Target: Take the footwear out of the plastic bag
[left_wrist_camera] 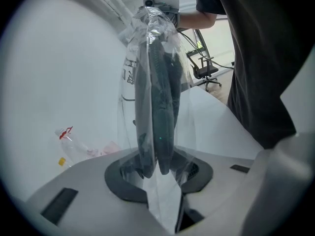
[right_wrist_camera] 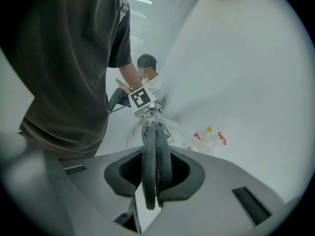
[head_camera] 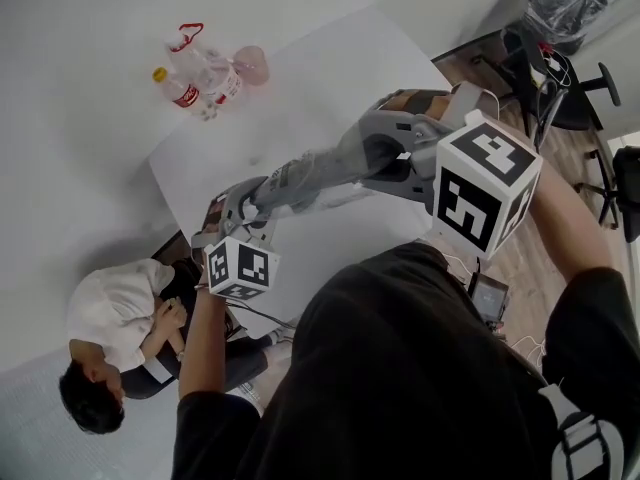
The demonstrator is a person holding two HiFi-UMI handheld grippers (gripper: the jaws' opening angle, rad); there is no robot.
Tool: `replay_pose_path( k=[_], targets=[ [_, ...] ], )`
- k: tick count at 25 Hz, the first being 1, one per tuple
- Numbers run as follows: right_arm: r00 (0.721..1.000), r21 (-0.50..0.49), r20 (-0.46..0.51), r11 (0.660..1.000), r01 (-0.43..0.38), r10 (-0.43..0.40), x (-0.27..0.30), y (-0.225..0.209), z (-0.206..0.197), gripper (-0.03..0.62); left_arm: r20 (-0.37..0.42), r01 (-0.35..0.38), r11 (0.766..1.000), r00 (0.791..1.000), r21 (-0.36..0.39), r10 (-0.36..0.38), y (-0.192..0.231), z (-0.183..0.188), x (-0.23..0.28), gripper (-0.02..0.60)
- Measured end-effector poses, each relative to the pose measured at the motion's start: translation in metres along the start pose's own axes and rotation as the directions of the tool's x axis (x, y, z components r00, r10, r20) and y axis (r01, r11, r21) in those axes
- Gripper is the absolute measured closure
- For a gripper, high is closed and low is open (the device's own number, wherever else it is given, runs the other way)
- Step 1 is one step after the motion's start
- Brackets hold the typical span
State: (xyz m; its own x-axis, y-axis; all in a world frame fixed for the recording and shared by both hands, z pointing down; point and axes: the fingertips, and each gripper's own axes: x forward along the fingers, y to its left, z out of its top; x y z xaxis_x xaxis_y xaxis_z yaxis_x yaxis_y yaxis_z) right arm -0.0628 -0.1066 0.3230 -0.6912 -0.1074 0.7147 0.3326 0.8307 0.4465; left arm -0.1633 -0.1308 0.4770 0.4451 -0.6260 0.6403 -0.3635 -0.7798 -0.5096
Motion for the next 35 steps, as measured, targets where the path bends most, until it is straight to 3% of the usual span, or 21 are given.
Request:
replay_pose_path(
  k=[7, 10, 14, 20, 35],
  targets=[
    [1.000, 0.020, 0.012, 0.999, 0.029, -0.029, -0.014, -0.008, -0.002, 0.513, -0.079, -0.021, 1.000, 0.997, -0.019, 0.020, 0.005, -0.018, 0.004, 0.455],
    [0.999, 0.045, 0.024, 0.998, 0.040, -0.041, -0.024, -0.012, -0.005, 0.513, -0.114, -0.034, 0.998, 0.993, -0.049, 0.028, 0.006, -0.031, 0.003, 0.521],
    [0.997, 0.057, 0.043, 0.996, 0.062, -0.065, -0.038, -0.015, -0.005, 0.513, -0.127, -0.054, 0.994, 0.991, -0.093, 0.042, 0.007, -0.031, -0.005, 0.557],
    [0.996, 0.053, 0.059, 0.996, 0.071, -0.074, -0.040, -0.014, -0.005, 0.513, -0.139, -0.056, 0.990, 0.990, -0.129, 0.037, 0.006, -0.030, -0.011, 0.558],
    [0.991, 0.050, 0.071, 0.993, 0.107, -0.110, -0.035, -0.015, -0.010, 0.513, -0.207, -0.090, 0.974, 0.977, -0.208, 0.046, -0.004, -0.085, -0.008, 0.558]
  ],
)
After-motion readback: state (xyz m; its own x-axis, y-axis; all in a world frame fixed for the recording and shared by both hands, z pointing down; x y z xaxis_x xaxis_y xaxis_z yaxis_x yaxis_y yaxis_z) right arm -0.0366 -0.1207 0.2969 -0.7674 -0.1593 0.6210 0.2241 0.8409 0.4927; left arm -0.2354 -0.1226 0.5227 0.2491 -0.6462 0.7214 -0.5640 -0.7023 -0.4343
